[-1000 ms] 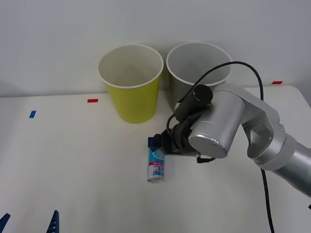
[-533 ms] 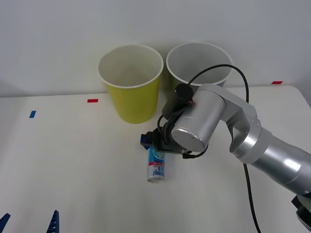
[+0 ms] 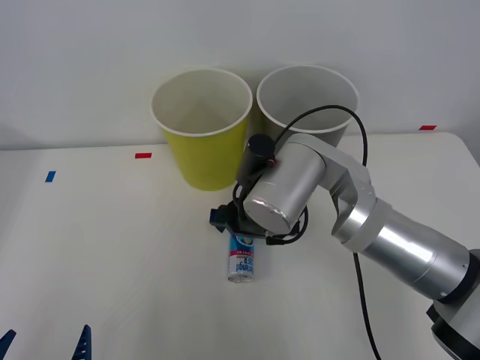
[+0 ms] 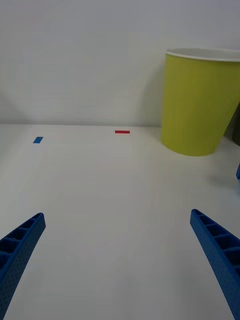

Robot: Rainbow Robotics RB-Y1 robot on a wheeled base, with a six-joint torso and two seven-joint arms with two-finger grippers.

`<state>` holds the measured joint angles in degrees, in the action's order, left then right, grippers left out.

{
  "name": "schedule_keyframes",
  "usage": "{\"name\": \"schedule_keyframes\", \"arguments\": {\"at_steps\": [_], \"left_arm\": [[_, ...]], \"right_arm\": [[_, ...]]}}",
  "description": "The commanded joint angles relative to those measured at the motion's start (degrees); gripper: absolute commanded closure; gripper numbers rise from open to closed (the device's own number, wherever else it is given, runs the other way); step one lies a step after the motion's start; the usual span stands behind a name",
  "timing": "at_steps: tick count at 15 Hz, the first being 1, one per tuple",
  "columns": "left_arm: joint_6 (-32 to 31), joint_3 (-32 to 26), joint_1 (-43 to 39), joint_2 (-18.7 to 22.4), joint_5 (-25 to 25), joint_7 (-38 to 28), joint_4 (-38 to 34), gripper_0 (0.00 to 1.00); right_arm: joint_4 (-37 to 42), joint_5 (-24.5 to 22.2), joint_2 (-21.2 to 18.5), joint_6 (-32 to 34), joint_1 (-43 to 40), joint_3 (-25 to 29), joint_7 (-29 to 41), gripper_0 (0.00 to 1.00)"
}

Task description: Put cans in the gray bin and PET bottles in the light green bin.

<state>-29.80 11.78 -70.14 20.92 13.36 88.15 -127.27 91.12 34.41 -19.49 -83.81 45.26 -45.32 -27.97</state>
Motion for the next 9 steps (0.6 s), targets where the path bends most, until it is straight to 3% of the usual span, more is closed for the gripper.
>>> {"name": "schedule_keyframes", "arguments": {"at_steps": [1, 9], "left_arm": [[0.0, 0.0, 0.0, 0.0, 0.0, 0.0, 0.0, 0.0], [0.0, 0.0, 0.0, 0.0, 0.0, 0.0, 0.0, 0.0]], "right_arm": [[-0.3, -0.7, 0.4, 0.0, 0.1, -1.4, 0.3, 0.0], [-0.3, -2.3, 1.5, 0.0, 0.0, -1.5, 0.5, 0.0]]}}
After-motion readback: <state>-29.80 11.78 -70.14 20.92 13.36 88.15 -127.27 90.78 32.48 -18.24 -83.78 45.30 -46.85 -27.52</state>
